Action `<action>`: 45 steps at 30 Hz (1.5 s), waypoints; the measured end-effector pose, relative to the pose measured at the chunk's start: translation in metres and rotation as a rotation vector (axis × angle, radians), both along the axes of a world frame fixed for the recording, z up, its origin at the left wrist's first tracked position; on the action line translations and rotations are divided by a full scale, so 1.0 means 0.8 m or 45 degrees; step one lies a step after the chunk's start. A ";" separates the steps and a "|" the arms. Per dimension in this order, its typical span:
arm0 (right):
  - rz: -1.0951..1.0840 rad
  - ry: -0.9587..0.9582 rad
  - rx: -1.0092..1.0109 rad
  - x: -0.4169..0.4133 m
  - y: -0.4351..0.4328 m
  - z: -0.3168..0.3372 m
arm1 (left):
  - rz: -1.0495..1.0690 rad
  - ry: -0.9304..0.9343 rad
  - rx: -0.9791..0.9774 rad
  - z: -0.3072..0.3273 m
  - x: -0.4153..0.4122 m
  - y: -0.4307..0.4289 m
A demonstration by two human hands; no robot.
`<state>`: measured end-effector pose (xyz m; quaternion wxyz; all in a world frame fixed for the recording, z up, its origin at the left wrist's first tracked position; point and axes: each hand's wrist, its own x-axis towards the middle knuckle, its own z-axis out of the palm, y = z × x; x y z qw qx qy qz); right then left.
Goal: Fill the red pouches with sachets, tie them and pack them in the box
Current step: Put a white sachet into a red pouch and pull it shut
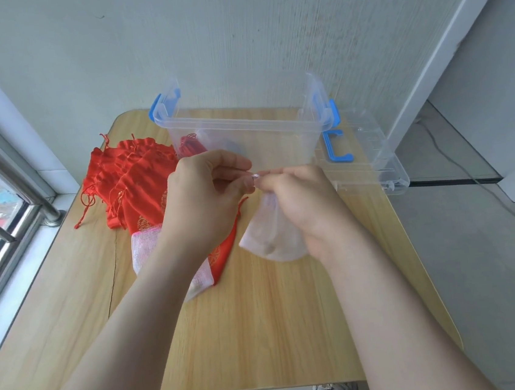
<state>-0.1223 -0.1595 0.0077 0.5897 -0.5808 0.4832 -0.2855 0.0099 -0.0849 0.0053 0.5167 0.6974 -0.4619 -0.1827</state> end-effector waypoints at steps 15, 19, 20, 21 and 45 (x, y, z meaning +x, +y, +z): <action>0.122 -0.052 0.027 0.003 0.001 -0.005 | -0.015 0.758 0.225 0.007 0.006 0.002; 0.093 -0.042 0.017 0.003 0.001 -0.005 | -0.024 0.768 0.283 0.004 0.005 0.000; 0.079 -0.048 0.018 0.003 0.001 -0.004 | -0.033 0.758 0.284 0.004 0.005 0.000; 0.063 -0.062 0.021 0.003 0.001 -0.003 | -0.046 0.737 0.282 0.005 0.005 0.000; 0.061 -0.403 0.269 -0.003 -0.002 0.003 | -0.049 0.196 -0.016 0.010 -0.002 0.007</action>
